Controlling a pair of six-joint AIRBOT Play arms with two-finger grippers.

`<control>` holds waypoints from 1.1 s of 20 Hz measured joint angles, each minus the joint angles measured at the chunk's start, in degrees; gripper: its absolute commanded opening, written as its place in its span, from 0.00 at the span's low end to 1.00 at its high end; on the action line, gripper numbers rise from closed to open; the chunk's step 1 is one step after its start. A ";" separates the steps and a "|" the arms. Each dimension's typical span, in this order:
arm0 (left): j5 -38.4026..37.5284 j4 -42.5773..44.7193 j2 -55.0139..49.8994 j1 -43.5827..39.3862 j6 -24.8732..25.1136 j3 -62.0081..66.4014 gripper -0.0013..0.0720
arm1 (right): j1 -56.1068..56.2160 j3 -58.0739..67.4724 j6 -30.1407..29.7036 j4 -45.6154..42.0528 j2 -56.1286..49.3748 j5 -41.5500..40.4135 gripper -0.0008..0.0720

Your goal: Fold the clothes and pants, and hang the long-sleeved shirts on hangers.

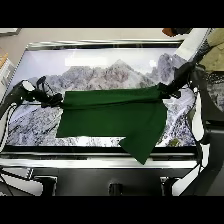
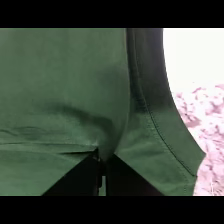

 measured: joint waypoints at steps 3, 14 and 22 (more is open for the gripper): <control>-1.38 -0.42 -0.66 -0.20 -0.33 -0.07 0.85 | -0.02 0.00 -0.09 0.17 -0.48 -1.01 0.53; -12.31 3.08 11.37 11.13 -0.31 -5.38 0.85 | -11.58 -16.87 -9.77 8.98 18.03 -6.69 0.63; -13.64 3.98 18.27 15.82 -0.17 -14.51 0.85 | -15.52 -60.46 -13.29 13.00 39.21 -1.57 0.62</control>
